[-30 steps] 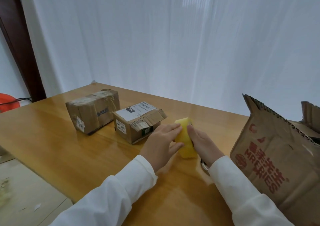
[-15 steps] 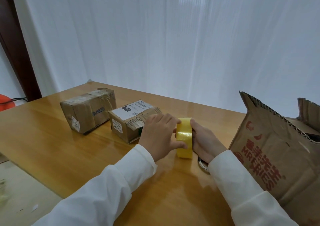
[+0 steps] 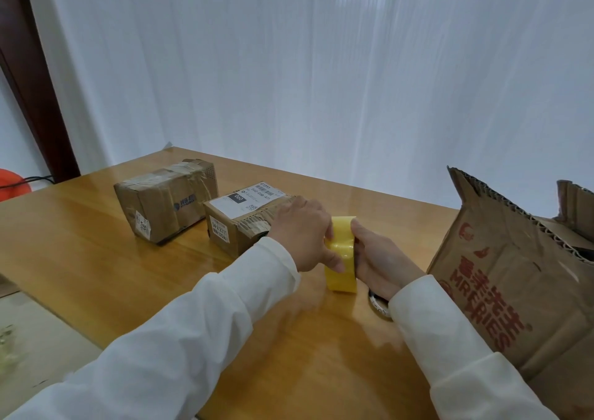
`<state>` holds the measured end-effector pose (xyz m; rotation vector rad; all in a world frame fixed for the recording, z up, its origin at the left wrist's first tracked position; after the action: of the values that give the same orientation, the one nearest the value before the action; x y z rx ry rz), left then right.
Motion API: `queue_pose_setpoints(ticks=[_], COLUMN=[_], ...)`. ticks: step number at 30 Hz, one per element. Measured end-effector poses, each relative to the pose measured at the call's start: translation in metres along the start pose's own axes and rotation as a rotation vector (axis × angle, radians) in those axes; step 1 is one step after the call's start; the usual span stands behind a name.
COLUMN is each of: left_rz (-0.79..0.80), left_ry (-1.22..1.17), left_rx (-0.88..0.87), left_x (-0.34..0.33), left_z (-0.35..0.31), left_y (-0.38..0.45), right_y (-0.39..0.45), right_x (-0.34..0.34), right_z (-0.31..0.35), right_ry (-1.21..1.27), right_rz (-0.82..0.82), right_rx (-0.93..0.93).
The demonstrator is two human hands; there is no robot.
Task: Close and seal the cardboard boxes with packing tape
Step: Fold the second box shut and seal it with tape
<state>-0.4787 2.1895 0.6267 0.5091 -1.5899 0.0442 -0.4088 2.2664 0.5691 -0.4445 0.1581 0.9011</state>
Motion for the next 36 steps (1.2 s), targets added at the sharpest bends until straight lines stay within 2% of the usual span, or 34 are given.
queue_pose_setpoints(ticks=[4, 11, 16, 20, 29, 36], left_rz=[-0.125, -0.096, -0.195, -0.128, -0.150, -0.007], left_ry=[-0.054, 0.127, 0.104, 0.044, -0.005, -0.107], left_rx=[-0.063, -0.124, -0.124, -0.102, -0.126, -0.059], left_x=[-0.007, 0.006, 0.011, 0.007, 0.009, 0.001], left_z=[-0.009, -0.004, -0.007, 0.000, 0.000, 0.003], left_y=[-0.015, -0.011, -0.017, -0.011, 0.000, 0.009], right_y=[-0.002, 0.000, -0.002, -0.003, -0.006, -0.006], right_x=[0.007, 0.001, 0.001, 0.002, 0.005, 0.005], right_z=[0.003, -0.003, -0.003, -0.002, 0.001, 0.000], right_ry=[0.060, 0.022, 0.056, 0.056, 0.112, 0.099], right_rz=[0.006, 0.053, 0.020, 0.030, 0.019, 0.013], right_rx=[-0.009, -0.038, -0.025, -0.036, -0.033, -0.035])
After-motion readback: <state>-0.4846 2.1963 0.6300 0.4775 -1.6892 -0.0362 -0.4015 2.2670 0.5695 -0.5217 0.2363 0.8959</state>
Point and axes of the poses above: each hand's wrist, its own y-axis towards the middle knuckle, its own x-axis out of the back of the hand, z = x × y, the point moved 6 cm from there along y, towards the middle knuckle, and after that the axes turned 3 degrees about -x, right-handed, at the moved point
